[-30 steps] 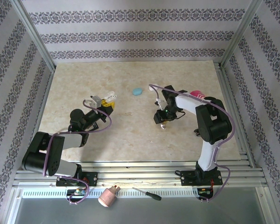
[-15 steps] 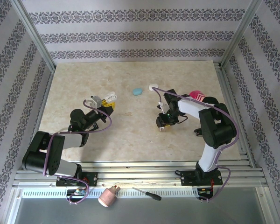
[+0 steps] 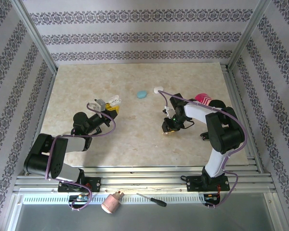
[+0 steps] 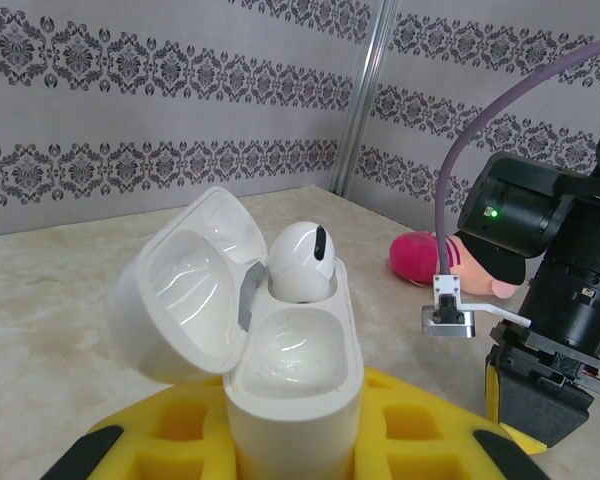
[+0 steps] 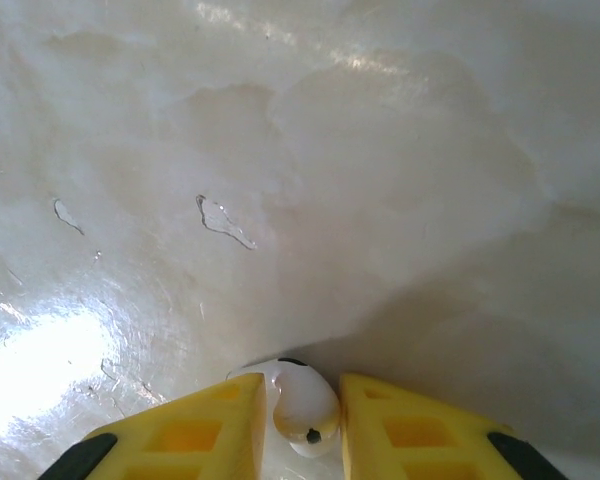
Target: Insert the wireless bluetooth earbuds into the charging case
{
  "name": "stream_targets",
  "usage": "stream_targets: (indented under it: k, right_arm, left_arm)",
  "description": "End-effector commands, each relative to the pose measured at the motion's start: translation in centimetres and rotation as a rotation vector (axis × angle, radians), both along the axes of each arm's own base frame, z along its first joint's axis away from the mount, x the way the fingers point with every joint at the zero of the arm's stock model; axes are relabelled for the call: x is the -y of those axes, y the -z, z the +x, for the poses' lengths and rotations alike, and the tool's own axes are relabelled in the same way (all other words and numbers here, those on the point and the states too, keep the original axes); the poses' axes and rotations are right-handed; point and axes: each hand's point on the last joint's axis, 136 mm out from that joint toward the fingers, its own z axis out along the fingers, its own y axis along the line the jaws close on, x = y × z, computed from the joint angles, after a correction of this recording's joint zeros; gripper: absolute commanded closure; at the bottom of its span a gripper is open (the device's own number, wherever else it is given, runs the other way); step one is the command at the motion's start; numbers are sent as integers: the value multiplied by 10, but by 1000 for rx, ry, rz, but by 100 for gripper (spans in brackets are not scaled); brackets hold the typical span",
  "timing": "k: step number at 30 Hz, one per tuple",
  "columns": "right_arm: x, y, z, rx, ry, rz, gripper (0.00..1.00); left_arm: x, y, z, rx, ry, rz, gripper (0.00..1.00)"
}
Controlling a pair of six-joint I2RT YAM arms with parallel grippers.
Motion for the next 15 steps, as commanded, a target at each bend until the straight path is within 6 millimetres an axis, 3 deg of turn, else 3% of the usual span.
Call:
stream_targets:
  k: [1, 8, 15]
  right_arm:
    - [0, -1, -8, -25, 4, 9, 76]
    - [7, -19, 4, 120, -31, -79, 80]
    - [-1, -65, 26, 448, -112, -102, 82]
  left_arm:
    - [0, -17, 2, 54, 16, -23, 96]
    - [1, -11, 2, 41, 25, -17, 95]
    - [13, -4, -5, 24, 95, 1, 95]
